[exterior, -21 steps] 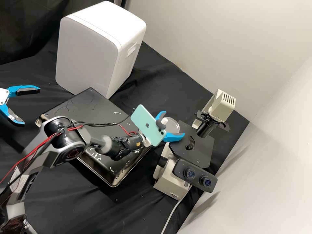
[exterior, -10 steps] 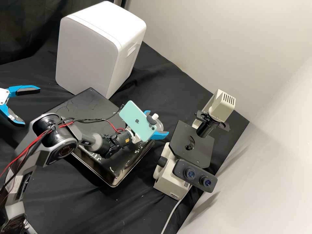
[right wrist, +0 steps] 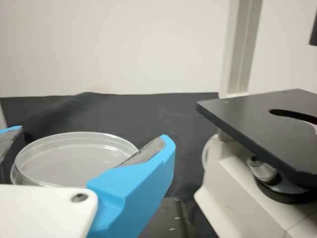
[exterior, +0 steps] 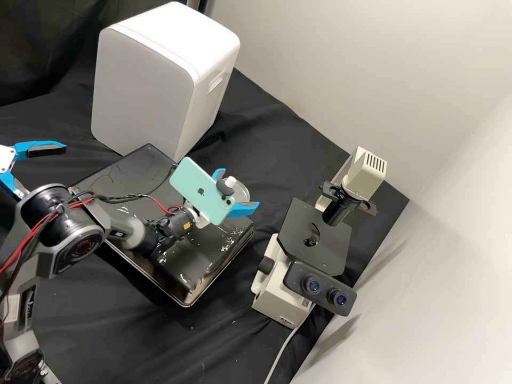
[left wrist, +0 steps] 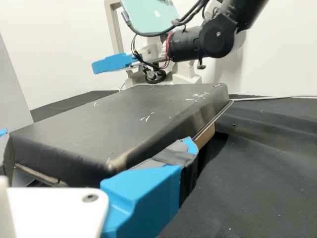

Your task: Place the petri dish on the bench

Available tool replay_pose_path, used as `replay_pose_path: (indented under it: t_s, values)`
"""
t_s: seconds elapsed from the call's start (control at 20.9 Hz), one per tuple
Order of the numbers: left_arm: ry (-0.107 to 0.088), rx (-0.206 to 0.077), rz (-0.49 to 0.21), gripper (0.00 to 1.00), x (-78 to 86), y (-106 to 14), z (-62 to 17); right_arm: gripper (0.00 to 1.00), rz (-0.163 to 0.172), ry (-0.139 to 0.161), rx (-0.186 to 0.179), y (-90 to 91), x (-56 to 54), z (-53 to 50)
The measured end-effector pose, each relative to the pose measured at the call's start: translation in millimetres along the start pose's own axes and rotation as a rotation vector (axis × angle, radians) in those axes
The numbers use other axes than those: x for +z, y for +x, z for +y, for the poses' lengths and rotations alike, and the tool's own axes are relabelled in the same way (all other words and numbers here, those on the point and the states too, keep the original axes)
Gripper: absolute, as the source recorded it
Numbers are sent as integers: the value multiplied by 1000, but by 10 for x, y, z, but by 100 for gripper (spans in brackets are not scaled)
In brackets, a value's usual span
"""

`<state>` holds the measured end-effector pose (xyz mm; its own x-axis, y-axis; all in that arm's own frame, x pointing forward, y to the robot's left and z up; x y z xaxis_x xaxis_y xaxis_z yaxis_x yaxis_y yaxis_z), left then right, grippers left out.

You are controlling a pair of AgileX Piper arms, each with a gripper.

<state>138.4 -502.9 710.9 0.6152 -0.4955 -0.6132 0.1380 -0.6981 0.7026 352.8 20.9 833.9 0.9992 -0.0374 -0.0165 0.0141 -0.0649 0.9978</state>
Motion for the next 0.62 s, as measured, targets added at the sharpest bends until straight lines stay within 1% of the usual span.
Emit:
replay_pose_path:
  t_s: [0.19, 0.38, 0.43, 0.48, 0.62]
  values:
    - [0, 0, 0, 100, 0, 0, 0, 0, 51, 1, -4, -200, -96, -80]
    - [0, 0, 0, 100, 0, 0, 0, 0, 83, 2, -9, -360, -138, -143]
    - [0, 0, 0, 100, 0, 0, 0, 0, 87, 2, -14, -396, -140, -169]
    - [0, 0, 0, 100, 0, 0, 0, 0, 85, 3, -23, -421, -133, -195]
    - [0, 0, 0, 100, 0, 0, 0, 0, 68, 3, -49, -481, -90, -263]
